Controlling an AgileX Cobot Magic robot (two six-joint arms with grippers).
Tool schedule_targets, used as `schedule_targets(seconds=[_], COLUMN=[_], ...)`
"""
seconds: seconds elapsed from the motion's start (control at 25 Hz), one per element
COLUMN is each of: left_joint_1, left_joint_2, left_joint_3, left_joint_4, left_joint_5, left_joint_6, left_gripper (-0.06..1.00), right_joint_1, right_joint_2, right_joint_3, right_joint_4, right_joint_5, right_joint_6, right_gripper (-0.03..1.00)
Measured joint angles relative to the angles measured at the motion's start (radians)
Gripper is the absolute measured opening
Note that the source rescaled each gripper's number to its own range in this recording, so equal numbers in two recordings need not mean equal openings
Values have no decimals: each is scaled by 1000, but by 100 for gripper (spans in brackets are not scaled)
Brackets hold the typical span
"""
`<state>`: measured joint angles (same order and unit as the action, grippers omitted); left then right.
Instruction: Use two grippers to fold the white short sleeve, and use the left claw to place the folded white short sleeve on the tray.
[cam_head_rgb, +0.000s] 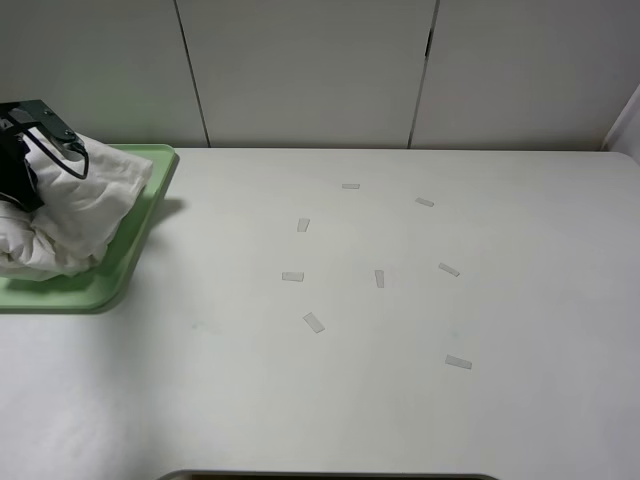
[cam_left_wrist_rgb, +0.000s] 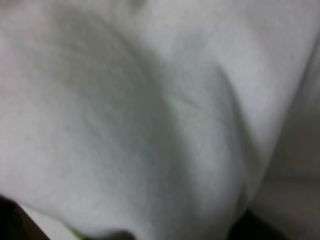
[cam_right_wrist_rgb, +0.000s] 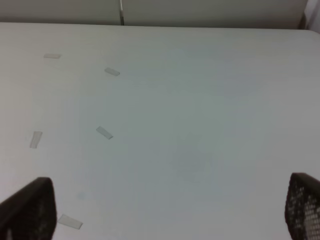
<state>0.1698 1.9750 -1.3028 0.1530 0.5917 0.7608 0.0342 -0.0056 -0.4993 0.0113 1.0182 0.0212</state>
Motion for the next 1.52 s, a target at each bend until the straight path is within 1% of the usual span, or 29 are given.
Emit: schedule_targets(seconds=[0.12, 0.32, 0.44, 0.48, 0.52, 0.56, 0.68, 0.72, 0.76, 1.04, 1.12, 1.16, 1.32, 1.4, 1.52], left_joint_1=[29, 36, 36, 36, 36, 36, 36, 36, 36, 36, 33, 33, 29, 27, 27], left_joint_2=[0, 0, 0, 0, 0, 0, 0, 0, 0, -2, -14, -14, -65, -129, -216], left_joint_3=[0, 0, 0, 0, 0, 0, 0, 0, 0, 0, -8, -8, -46, -81, -85], left_joint_4=[0, -1, -22, -23, -23, -25, -26, -27, -28, -50, -54, -54, -67, -81, -85], left_joint_5=[-9, -14, -22, -24, -27, -42, -74, -86, -90, -97, -65, -65, 34, 141, 238], left_joint_6=[26, 36, 37, 37, 35, 27, 5, -16, -25, -56, -89, -89, -169, -244, -303], left_gripper=[23, 23, 32, 45, 56, 78, 91, 95, 98, 99, 99, 99, 99, 98, 97], right_joint_1=[0, 0, 0, 0, 0, 0, 0, 0, 0, 0, 0, 0, 0, 0, 0], right_joint_2=[0, 0, 0, 0, 0, 0, 0, 0, 0, 0, 0, 0, 0, 0, 0], right_joint_3=[0, 0, 0, 0, 0, 0, 0, 0, 0, 0, 0, 0, 0, 0, 0], right_joint_4=[0, 0, 0, 0, 0, 0, 0, 0, 0, 0, 0, 0, 0, 0, 0], right_joint_5=[0, 0, 0, 0, 0, 0, 0, 0, 0, 0, 0, 0, 0, 0, 0], right_joint_6=[0, 0, 0, 0, 0, 0, 0, 0, 0, 0, 0, 0, 0, 0, 0], right_gripper=[100, 100, 100, 100, 100, 100, 100, 100, 100, 100, 100, 100, 100, 100, 100])
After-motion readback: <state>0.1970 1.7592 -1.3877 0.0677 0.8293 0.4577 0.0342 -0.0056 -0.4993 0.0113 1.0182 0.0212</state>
